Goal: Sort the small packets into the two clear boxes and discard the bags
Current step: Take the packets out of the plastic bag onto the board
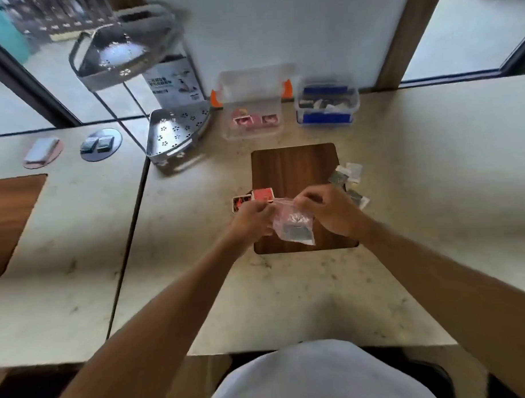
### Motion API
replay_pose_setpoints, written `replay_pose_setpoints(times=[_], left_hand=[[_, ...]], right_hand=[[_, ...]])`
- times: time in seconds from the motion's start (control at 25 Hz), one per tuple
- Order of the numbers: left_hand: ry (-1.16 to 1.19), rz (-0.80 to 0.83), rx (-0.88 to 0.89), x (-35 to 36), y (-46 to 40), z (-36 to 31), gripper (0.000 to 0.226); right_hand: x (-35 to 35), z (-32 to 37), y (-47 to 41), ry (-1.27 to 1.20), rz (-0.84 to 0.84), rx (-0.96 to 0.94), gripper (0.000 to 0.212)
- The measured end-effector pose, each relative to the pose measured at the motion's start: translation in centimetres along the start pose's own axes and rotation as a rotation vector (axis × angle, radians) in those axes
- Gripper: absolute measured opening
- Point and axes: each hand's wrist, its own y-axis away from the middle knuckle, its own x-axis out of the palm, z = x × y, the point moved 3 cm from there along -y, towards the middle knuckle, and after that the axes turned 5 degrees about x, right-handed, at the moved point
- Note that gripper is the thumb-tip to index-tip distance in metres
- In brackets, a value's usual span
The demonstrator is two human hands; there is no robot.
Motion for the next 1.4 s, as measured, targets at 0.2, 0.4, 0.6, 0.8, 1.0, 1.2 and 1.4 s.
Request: replay_pose_setpoints(times=[0.2, 0.4, 0.6, 0.8, 1.0, 1.2, 1.4], left_hand=[[-0.028, 0.006, -0.067, 5.6, 2.3, 4.5, 0.017], [-0.068, -0.139, -0.073, 8.2, 5.3, 5.1, 0.018], [0.201, -0.062, -0.072, 9.1, 6.7, 4.8, 0.021], [0.178, -0.045, -0.083, 9.3, 7.4, 5.7, 0.019], [0.376, -0.032, -0.184, 9.5, 8.4, 6.5, 0.020], [0.449, -0.003, -0.195, 9.5, 9.5, 7.4, 0.017], [0.391, -0.071, -0.214, 9.0, 9.6, 8.3, 0.012]], right_hand=[[3.3, -4.1, 7.2, -0.228, -0.045, 0.269, 0.018], [5.4, -6.0, 11.2, -0.326, -0.159, 0.391, 0.018], [6.4, -6.3, 12.4, -0.268, -0.188, 0.385, 0.015], [6.6, -5.9, 13.1, -0.270, -0.198, 0.345, 0.010], [7.2, -6.2, 13.2, -0.372, -0.219, 0.423, 0.008], [7.8, -6.1, 13.1, -0.292, -0.168, 0.438, 0.013], [8.8, -5.7, 12.8, -0.210, -0.106, 0.419, 0.016]])
